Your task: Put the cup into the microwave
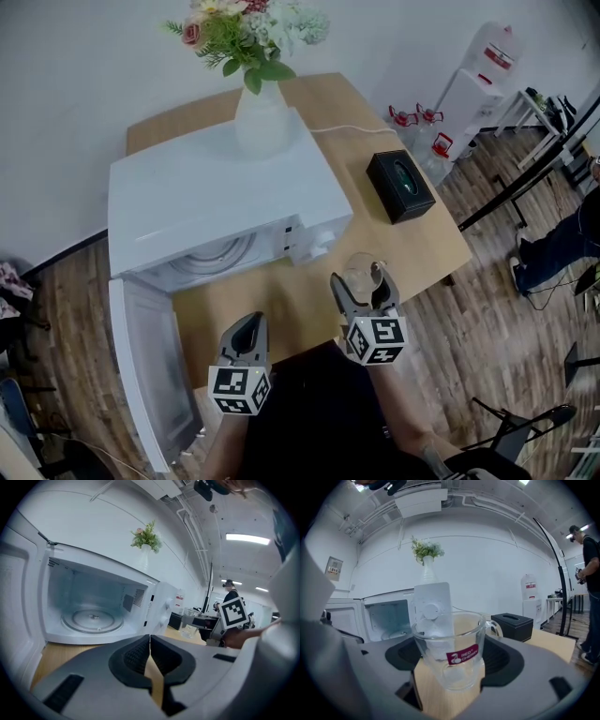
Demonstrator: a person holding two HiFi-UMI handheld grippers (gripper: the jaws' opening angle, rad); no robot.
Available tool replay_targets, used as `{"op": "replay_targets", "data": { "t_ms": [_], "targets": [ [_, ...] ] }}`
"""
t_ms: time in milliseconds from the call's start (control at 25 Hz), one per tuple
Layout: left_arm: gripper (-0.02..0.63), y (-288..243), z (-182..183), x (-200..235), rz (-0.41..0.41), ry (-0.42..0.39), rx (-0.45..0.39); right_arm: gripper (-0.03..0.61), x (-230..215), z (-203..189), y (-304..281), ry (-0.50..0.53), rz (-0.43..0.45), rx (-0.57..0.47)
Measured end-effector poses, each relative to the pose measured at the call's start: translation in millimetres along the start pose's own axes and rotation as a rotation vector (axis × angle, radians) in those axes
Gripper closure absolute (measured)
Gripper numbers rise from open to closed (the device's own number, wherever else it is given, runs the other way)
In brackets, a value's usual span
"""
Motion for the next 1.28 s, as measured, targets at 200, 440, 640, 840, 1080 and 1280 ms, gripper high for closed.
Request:
{"op": "replay_targets", "data": {
  "t_ms": [200,440,640,840,1080,1280],
  "targets": [
    [0.607,14.6,-8.7,13.0,0.03,0.014,-0.003,0.224,25.6,-4.1,-3.6,0.0,0.05,-0.003],
    [0.607,27.3,-10.0,26.8,0.082,0.033,-0.024,0.224,53.2,-2.8,-13.2,0.02,0.139,-0.01],
    [0.607,35.8,-11.9,33.8,0.127,0.053,-0.03,0.224,73.8,-0.3,-22.9,0.03,0.223,-0.008],
    [0.607,43.9,-13.7,41.7,0.18,0.07,-0.04,0.224,93.7,-1.0,-31.5,0.034,0.301,0.002],
    [0.607,53.5,-17.2,47.6,0.231,0.082,-0.044,0.224,116.5,0.1,-45.7,0.044,0.391,0.01],
    [0.607,58.6,-18.1,49.9,0.266,0.092,-0.052,0.224,131.2,2.0,-60.9,0.074,0.46,0.028]
  ]
}}
Point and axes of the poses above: the fingertips, and each gripper's own axes: y backward along the fingers, x to its left, z out of its top, the point moved 8 cm from there along y, backward along the fingers, and after that the axes turned 10 degrees about z, right-handed, at the moved point
